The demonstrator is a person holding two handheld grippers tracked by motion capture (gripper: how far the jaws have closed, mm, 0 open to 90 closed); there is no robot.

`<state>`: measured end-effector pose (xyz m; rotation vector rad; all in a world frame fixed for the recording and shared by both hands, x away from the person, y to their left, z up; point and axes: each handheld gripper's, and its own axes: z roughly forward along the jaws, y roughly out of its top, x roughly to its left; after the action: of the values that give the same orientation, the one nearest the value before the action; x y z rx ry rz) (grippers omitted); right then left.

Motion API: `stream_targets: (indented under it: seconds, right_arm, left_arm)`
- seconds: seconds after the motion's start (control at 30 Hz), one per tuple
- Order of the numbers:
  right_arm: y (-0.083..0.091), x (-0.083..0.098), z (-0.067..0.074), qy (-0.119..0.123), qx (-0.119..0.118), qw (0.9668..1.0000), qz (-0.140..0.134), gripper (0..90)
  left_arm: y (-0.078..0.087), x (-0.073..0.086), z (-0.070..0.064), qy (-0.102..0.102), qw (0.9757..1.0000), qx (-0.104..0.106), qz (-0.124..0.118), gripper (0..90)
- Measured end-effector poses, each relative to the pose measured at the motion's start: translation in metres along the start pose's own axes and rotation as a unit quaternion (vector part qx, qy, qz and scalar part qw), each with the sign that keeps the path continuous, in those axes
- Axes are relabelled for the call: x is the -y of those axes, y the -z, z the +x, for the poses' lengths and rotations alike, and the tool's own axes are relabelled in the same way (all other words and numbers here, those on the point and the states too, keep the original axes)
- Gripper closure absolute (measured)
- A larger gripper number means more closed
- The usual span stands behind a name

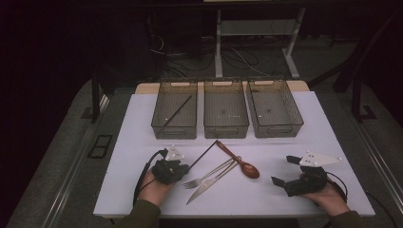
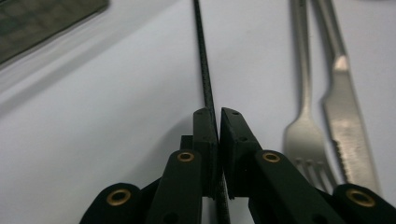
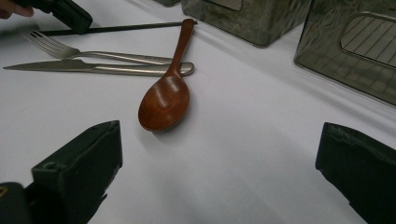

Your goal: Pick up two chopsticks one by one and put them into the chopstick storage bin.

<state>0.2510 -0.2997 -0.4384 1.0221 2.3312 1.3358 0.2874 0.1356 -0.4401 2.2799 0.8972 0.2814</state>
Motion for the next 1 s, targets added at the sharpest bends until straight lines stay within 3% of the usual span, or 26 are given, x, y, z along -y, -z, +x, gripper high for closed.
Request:
stream_targets:
  seconds: [0.17,0.43,0.63,1.0]
  right_arm:
    - [0.0,0.0,0.0,0.0,0.0,1.0,0.0,0.1]
    - [0.0,0.0,0.0,0.001,0.001,1.0,0.0,0.1]
    - [0.001,0.0,0.0,0.001,0.0,1.0,-0.001,0.1]
    - [0.001,0.0,0.0,0.001,0.0,1.0,-0.001,0.1]
  left_arm:
    - [0.001,0.003,0.007,0.006,1.0,-0.002,0.0,83.7]
    - [0.0,0.007,0.008,0.022,0.9996,0.004,-0.015,83.9]
    - [0.001,0.006,0.01,0.027,0.9995,0.007,-0.012,85.0]
    - [0.018,0.002,0.016,0.032,0.9988,0.018,-0.033,85.1]
